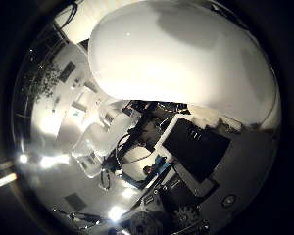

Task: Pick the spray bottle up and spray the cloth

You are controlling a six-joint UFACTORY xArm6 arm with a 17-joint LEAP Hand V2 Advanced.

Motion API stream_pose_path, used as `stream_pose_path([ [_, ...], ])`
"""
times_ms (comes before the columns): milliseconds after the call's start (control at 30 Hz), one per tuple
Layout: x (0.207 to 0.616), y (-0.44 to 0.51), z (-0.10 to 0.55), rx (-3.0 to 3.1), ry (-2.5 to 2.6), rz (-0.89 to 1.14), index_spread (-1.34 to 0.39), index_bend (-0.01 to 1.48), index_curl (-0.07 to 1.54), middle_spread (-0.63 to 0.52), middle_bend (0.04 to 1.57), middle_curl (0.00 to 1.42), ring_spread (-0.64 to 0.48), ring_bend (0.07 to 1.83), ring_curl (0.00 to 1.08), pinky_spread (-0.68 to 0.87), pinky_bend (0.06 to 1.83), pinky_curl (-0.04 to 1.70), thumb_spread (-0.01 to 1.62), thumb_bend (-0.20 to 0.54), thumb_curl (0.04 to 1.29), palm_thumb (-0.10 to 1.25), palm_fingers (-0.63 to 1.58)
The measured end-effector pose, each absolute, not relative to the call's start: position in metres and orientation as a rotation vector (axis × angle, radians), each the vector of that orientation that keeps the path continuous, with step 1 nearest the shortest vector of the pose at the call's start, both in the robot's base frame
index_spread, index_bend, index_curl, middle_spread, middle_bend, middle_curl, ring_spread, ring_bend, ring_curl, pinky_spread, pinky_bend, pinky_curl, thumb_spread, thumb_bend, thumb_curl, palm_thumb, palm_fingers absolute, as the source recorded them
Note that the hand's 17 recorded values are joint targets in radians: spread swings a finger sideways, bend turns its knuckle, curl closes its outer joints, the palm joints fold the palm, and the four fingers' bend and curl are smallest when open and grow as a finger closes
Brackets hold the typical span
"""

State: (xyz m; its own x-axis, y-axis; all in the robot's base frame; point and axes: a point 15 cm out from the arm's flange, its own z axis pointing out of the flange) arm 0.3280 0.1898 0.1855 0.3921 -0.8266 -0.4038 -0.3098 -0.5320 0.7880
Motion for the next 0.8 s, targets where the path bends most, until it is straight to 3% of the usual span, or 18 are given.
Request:
stream_pose_path([
  [800, 0.321, 0.197, 0.217, 2.078, -0.939, -1.057, -0.21, 1.18, 0.83, -0.1, 1.42, 0.73, -0.2, 1.39, 0.78, -0.13, 0.99, 1.55, 0.41, -0.021, 0.96, 1.02, 1.12],
])
